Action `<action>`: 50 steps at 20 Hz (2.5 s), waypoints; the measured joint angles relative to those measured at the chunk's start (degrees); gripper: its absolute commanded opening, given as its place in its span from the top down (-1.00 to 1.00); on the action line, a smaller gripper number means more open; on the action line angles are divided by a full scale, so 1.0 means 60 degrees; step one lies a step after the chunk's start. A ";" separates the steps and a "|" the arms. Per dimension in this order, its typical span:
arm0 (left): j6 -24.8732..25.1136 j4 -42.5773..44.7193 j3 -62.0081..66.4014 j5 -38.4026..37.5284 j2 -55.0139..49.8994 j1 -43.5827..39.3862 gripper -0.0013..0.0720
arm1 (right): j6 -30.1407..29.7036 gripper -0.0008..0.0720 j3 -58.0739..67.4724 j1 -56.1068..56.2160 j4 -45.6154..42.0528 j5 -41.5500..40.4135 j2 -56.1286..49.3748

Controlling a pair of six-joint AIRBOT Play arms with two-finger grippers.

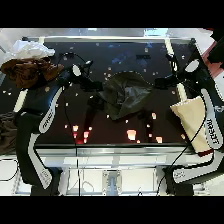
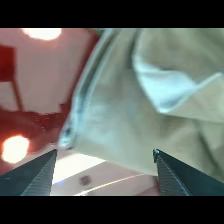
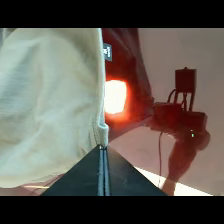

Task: Fold the shirts.

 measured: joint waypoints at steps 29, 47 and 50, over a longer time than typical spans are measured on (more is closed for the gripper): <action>0.0630 0.3289 0.2703 -0.2313 0.1953 0.0546 0.94 | 0.0029 0.91 0.1100 -0.0022 -0.0514 0.0251 0.2306; -0.0007 0.5242 -0.0568 -0.3340 0.6105 0.0699 0.94 | 0.0277 0.91 -0.1632 -0.0011 0.0619 0.0798 0.6535; -0.0106 0.5581 -0.1249 -0.3224 0.4430 0.0707 0.94 | 0.0280 0.91 -0.3555 -0.0011 0.0619 -0.0222 0.5665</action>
